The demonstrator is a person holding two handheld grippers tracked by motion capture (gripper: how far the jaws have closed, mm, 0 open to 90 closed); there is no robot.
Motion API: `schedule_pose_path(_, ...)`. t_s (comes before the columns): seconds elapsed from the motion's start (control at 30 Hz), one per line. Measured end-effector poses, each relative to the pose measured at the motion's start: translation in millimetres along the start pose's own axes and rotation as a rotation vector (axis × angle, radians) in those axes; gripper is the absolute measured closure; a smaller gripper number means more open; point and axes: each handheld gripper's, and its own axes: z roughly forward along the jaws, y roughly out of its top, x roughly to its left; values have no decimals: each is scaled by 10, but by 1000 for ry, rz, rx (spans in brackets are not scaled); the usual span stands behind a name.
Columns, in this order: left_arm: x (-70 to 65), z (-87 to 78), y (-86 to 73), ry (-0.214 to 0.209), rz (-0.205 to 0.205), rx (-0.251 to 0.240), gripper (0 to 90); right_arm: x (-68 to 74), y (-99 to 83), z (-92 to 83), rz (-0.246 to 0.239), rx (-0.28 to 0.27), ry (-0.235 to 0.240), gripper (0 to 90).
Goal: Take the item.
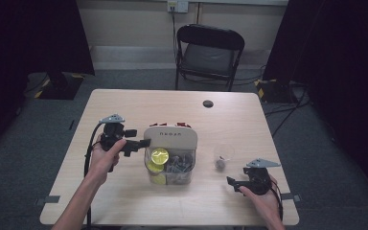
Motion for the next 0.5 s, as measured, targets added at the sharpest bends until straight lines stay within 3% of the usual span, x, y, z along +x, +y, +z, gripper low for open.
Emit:
schedule_pose_path(0.27, 8, -98, 29, 3, 3, -21, 156, -30, -51, 99, -13, 45, -71, 152)
schedule_pose_path(0.43, 37, -271, 66, 1, 6, -63, 157, 19, -91, 129, -64, 31, -132, 135)
schedule_pose_path(0.5, 69, -336, 70, 5, 1, -82, 157, 25, -114, 133, -58, 13, -137, 127)
